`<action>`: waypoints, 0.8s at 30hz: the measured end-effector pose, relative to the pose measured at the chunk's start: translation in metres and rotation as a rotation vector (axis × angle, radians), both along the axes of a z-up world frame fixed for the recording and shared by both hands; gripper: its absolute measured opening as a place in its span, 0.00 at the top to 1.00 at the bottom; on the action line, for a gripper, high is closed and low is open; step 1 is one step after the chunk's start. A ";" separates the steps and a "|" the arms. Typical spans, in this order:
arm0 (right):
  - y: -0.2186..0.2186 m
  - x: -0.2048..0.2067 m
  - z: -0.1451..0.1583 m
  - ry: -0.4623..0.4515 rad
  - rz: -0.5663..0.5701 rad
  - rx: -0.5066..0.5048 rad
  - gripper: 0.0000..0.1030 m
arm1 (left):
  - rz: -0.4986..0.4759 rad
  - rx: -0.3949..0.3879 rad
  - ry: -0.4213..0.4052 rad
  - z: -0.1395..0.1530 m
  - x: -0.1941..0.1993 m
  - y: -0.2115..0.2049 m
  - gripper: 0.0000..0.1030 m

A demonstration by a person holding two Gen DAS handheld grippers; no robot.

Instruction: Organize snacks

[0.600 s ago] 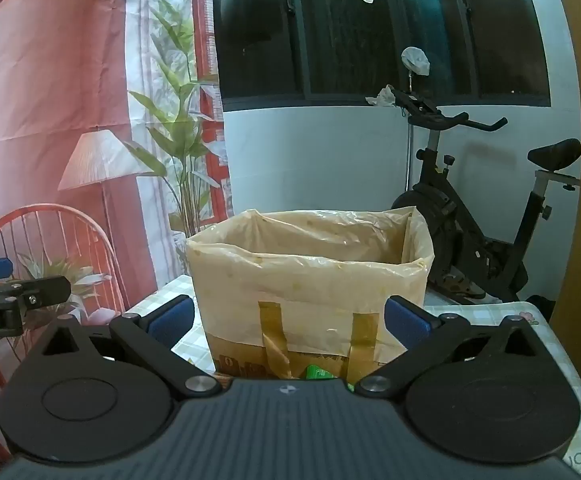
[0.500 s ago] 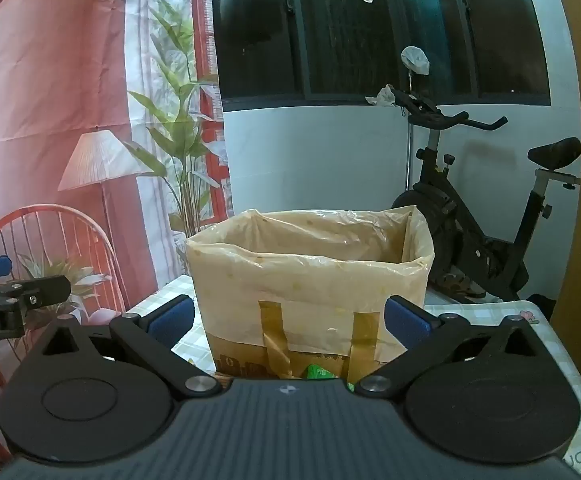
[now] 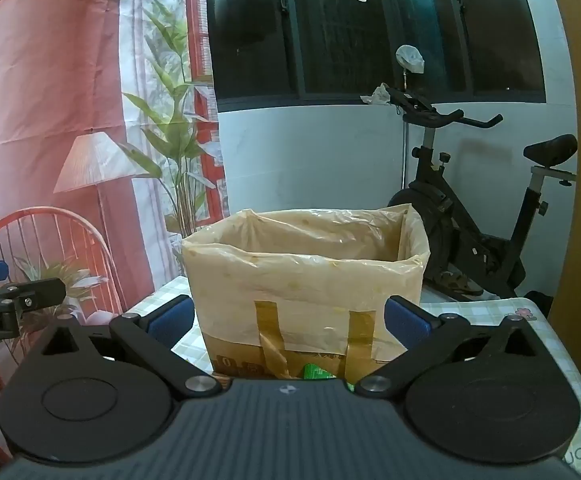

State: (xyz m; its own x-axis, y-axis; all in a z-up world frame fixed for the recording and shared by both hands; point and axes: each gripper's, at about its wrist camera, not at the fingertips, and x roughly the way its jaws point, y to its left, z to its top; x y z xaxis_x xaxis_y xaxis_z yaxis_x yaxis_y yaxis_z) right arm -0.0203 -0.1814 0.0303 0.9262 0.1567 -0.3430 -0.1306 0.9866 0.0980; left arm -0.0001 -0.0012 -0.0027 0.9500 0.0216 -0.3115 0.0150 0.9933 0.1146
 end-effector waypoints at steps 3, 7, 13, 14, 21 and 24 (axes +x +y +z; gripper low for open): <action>0.000 -0.002 -0.001 -0.002 0.001 0.000 0.00 | 0.003 -0.002 0.003 0.000 0.001 0.000 0.00; 0.000 -0.002 -0.001 -0.001 0.000 0.001 0.00 | 0.003 -0.003 0.002 0.000 0.001 0.001 0.00; 0.000 -0.001 -0.001 -0.004 0.003 -0.002 0.00 | 0.008 -0.007 -0.001 0.000 0.000 0.002 0.00; 0.000 -0.001 0.000 -0.004 0.003 -0.003 0.00 | 0.008 -0.007 -0.002 0.000 0.000 0.002 0.00; 0.001 -0.002 0.001 -0.006 0.003 -0.004 0.00 | 0.007 -0.007 -0.004 0.001 -0.001 0.002 0.00; 0.002 -0.002 0.002 -0.006 0.003 -0.005 0.00 | 0.008 -0.007 -0.004 0.001 -0.001 0.002 0.00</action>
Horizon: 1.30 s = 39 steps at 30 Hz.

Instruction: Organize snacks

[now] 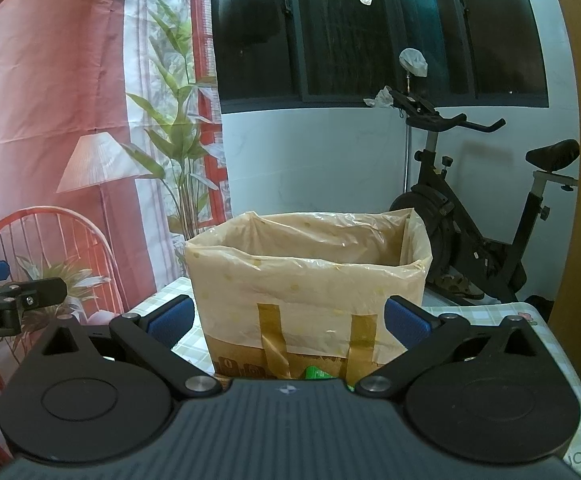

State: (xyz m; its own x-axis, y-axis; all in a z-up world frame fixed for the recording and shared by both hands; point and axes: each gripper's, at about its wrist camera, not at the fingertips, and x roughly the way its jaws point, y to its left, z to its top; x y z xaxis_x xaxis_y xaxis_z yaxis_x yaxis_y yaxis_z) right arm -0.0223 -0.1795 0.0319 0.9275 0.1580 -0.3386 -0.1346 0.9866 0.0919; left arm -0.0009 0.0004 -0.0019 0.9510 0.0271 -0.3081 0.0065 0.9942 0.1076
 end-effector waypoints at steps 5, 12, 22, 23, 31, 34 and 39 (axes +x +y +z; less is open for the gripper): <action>0.000 0.000 0.000 0.000 0.000 0.001 0.00 | -0.001 0.000 0.000 0.001 0.000 0.000 0.00; 0.001 0.000 0.000 0.000 0.000 0.000 0.00 | -0.001 -0.001 0.001 0.001 0.000 0.000 0.00; 0.000 0.000 -0.001 0.000 0.000 0.001 0.00 | -0.001 -0.002 0.002 0.001 -0.001 0.000 0.00; 0.000 0.000 -0.001 0.000 -0.001 0.001 0.00 | -0.001 -0.002 0.002 0.001 0.000 0.001 0.00; 0.002 0.000 -0.001 0.003 0.001 -0.001 0.00 | 0.002 -0.007 0.008 -0.001 -0.003 0.001 0.00; 0.003 -0.001 -0.002 0.004 0.001 -0.001 0.00 | 0.003 -0.009 0.011 -0.002 -0.003 0.002 0.00; 0.004 -0.001 -0.005 0.009 0.001 0.001 0.00 | 0.005 -0.011 0.019 -0.001 0.000 0.003 0.00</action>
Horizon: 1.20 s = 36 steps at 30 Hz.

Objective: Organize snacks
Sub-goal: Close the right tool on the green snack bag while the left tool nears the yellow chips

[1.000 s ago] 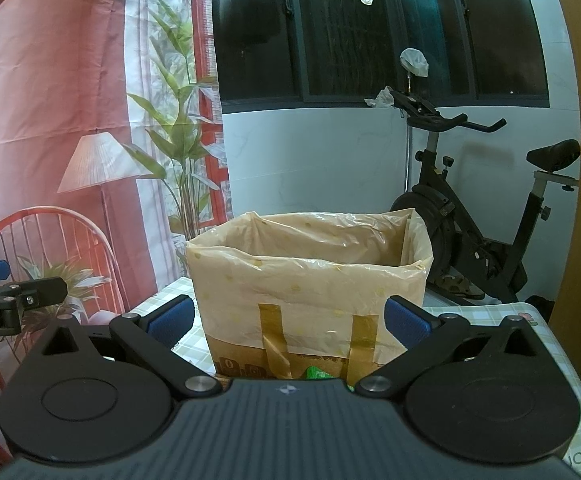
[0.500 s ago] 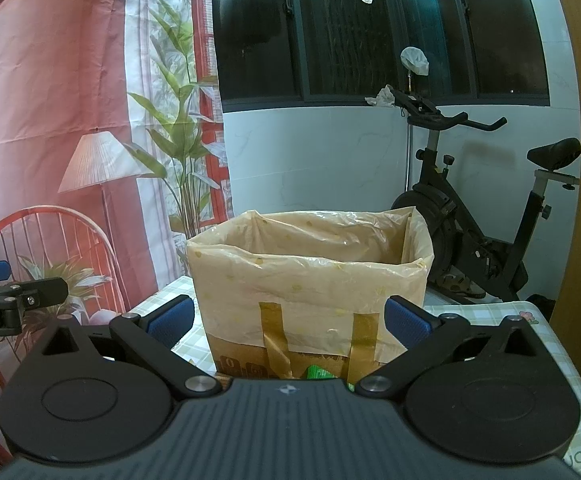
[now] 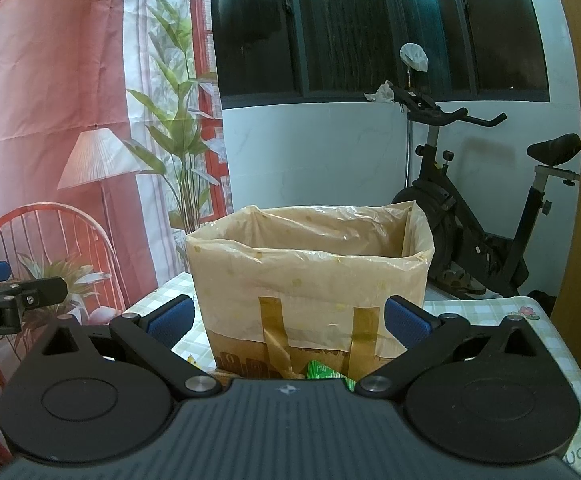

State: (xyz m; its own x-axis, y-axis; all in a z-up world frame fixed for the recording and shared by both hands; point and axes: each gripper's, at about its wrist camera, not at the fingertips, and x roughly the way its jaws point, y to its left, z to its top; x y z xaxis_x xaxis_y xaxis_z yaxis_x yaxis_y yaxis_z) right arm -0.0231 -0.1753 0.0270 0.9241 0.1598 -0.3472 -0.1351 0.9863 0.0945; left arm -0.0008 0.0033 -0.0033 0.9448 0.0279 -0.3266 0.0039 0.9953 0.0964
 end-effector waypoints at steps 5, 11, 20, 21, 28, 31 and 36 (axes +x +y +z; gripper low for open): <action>0.000 0.001 -0.002 0.006 0.001 0.001 0.00 | 0.002 -0.003 0.008 -0.001 0.002 0.001 0.00; -0.001 0.002 -0.002 0.009 0.001 0.002 0.00 | 0.004 -0.005 0.020 -0.003 0.004 0.002 0.00; -0.006 0.001 -0.017 0.015 0.002 0.006 0.00 | 0.038 -0.018 0.061 -0.022 0.012 0.017 0.01; -0.007 0.001 -0.022 0.025 -0.001 0.005 0.00 | 0.035 -0.027 0.073 -0.026 0.014 0.019 0.01; -0.012 0.001 -0.072 0.163 0.007 0.000 0.00 | -0.005 -0.068 0.105 -0.057 0.018 0.021 0.04; -0.008 -0.001 -0.098 0.235 0.021 -0.035 0.00 | -0.019 -0.076 0.121 -0.068 0.019 0.018 0.06; -0.004 -0.002 -0.125 0.302 0.027 -0.095 0.00 | -0.019 -0.088 0.126 -0.080 0.021 0.018 0.06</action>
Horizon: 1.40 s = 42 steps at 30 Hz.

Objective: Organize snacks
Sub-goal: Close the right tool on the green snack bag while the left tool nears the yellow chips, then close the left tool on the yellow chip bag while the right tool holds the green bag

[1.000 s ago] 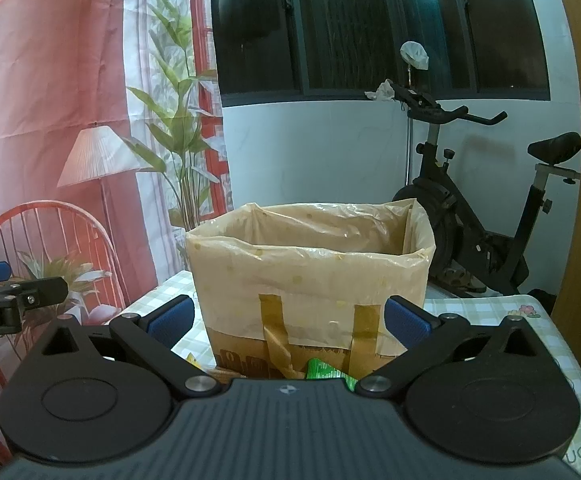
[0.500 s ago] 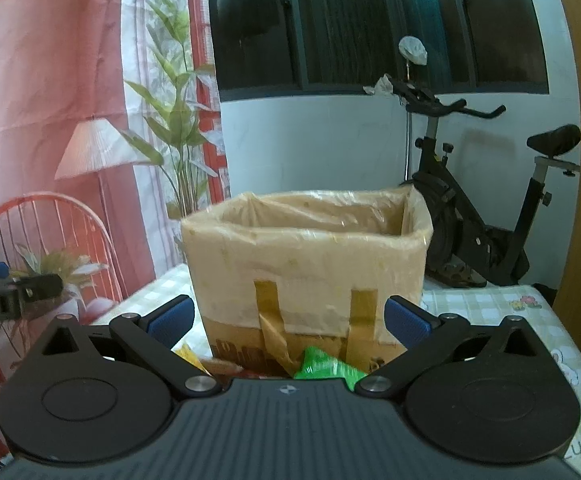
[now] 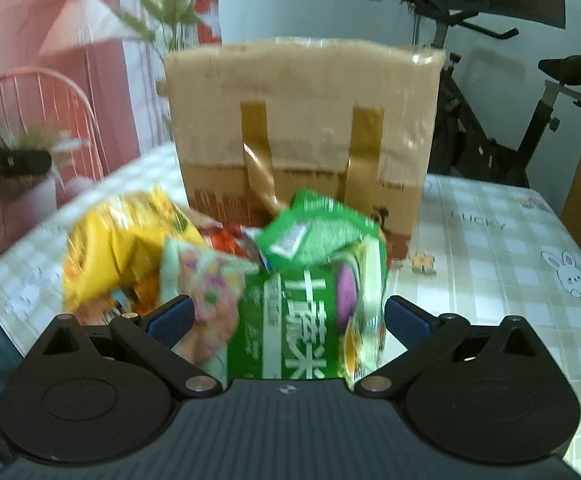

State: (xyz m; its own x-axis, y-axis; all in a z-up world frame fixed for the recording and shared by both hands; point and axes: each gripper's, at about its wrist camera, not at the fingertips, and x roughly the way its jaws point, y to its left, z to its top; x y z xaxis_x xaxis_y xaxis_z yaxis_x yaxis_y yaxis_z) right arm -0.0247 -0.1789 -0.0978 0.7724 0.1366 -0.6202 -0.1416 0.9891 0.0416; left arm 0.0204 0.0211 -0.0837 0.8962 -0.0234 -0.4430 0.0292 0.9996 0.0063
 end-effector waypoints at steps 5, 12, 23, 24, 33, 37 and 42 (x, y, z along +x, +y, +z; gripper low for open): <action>0.001 0.010 -0.016 0.028 0.037 0.026 0.00 | -0.003 -0.008 0.021 -0.009 0.005 -0.001 0.06; 0.000 0.009 -0.025 -0.012 0.042 0.032 0.00 | -0.012 0.002 0.029 -0.014 0.006 -0.004 0.06; -0.003 0.009 -0.026 -0.023 0.049 0.052 0.06 | -0.011 0.002 0.026 -0.015 0.004 -0.004 0.06; -0.003 0.009 -0.026 -0.024 0.053 0.054 0.07 | -0.010 0.001 0.027 -0.014 0.005 -0.004 0.06; -0.006 0.003 -0.015 -0.080 0.048 0.087 0.15 | -0.008 -0.004 0.027 -0.015 0.005 -0.004 0.06; -0.010 -0.001 -0.010 -0.117 0.030 0.109 0.15 | -0.010 -0.005 0.031 -0.016 0.005 -0.004 0.06; -0.013 -0.001 -0.010 -0.121 0.016 0.116 0.15 | -0.019 -0.005 0.042 -0.018 0.007 -0.006 0.06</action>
